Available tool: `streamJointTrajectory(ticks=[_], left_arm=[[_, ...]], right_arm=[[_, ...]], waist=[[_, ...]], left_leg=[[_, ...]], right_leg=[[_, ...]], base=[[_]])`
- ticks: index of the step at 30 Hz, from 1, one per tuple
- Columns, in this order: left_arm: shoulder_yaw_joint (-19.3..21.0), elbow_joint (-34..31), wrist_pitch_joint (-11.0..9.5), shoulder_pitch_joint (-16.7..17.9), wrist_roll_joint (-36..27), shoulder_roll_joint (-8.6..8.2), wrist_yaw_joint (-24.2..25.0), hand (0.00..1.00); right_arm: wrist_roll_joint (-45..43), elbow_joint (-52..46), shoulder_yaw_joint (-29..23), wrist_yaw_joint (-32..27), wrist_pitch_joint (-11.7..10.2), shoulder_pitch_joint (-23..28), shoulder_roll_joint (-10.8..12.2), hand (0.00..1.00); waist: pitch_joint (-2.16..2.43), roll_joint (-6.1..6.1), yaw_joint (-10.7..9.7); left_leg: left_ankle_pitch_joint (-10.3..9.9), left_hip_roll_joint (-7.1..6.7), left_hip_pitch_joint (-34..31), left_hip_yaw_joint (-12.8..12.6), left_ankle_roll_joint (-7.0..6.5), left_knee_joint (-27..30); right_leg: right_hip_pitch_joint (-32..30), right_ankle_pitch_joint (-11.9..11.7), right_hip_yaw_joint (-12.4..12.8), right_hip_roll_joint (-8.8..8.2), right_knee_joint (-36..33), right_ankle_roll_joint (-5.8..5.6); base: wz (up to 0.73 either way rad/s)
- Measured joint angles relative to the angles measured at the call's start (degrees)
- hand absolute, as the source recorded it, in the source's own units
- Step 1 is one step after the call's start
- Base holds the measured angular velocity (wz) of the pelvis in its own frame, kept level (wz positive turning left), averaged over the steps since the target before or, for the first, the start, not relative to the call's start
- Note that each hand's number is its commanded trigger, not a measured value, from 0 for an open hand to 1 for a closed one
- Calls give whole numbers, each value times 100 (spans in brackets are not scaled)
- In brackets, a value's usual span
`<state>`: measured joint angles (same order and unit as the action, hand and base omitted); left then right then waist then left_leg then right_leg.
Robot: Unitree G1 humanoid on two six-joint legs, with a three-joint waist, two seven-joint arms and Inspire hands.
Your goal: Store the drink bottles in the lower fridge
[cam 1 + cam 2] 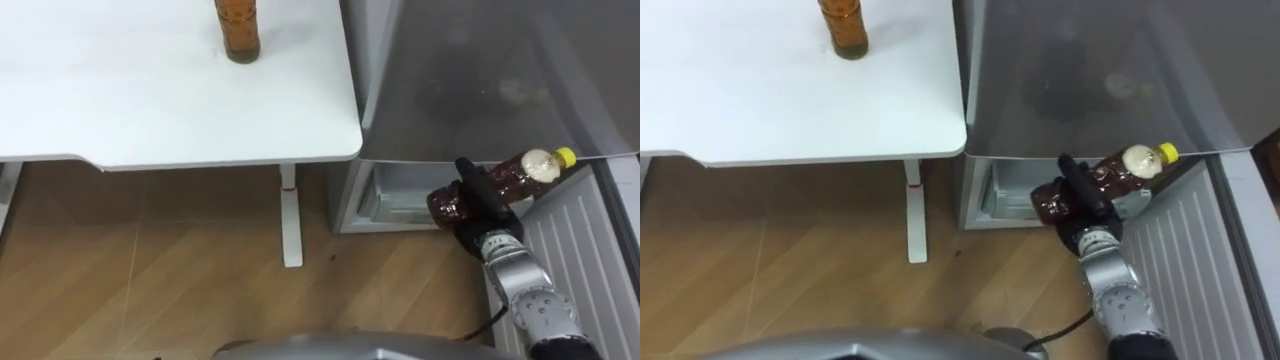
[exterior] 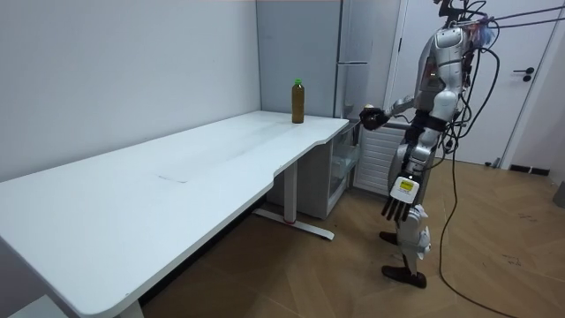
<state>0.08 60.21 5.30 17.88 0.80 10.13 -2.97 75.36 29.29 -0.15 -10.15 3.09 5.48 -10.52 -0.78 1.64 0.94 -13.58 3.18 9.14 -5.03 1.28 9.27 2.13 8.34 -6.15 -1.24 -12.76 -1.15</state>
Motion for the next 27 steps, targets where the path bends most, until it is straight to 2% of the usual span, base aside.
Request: streamJointTrajectory(ticks=[3,7,9,11,12,16,19,23,26,27], left_arm=[[103,-89,176,78,276,-40,148,0],[196,-137,399,107,380,-42,327,0],[201,-191,447,151,391,-39,373,0],[202,-264,451,214,404,-36,374,0],[201,-296,453,227,477,-35,376,0],[198,-307,495,223,744,-1,461,0],[199,-309,594,157,744,38,548,0],[151,-317,650,-160,756,88,621,0],[11,-282,652,-452,759,213,599,0],[-61,-268,654,-573,770,249,576,0]], right_arm=[[527,185,-205,-44,2,-115,-60,100],[1023,490,-557,-109,3,-264,-68,100],[1082,585,-613,-106,5,-280,-92,100],[1197,750,-620,-106,10,-315,-153,100],[1228,874,-623,-107,9,-350,-203,100],[1265,1429,-747,-104,23,-594,-272,100],[1289,1761,-924,-154,37,-1006,-324,100],[1344,2370,-960,-184,28,-1706,-528,100],[1510,2854,-989,2,24,-2202,-569,100],[1521,3086,-992,34,20,-2412,-587,100]], waist=[[0,20,33],[11,107,68],[40,143,72],[41,194,76],[26,236,80],[24,204,91],[67,153,87],[17,65,104],[-35,79,115],[-55,74,116]], left_leg=[[1,-8,0,69,1,46],[-7,-10,-12,209,14,166],[-18,-9,-49,272,31,245],[-20,-19,-60,361,35,266],[-24,-49,-105,429,39,349],[-207,-88,-315,565,46,683],[-257,-127,-755,609,36,1007],[-240,-219,-1336,618,14,1334],[-213,-278,-1855,615,-2,1566],[-204,-304,-2047,611,-9,1651]], right_leg=[[18,56,-74,-28,-88,9],[86,133,-190,-53,-144,27],[98,160,-253,-66,-181,42],[89,207,-345,-94,-223,55],[64,279,-404,-145,-337,49],[-119,466,-508,-235,-721,48],[-451,495,-538,-301,-965,56],[-1054,503,-512,-428,-1322,69],[-1579,519,-485,-511,-1593,89],[-1774,538,-492,-554,-1688,59]], base=[[15],[15],[21],[24],[30],[17],[7],[1],[1],[0]])
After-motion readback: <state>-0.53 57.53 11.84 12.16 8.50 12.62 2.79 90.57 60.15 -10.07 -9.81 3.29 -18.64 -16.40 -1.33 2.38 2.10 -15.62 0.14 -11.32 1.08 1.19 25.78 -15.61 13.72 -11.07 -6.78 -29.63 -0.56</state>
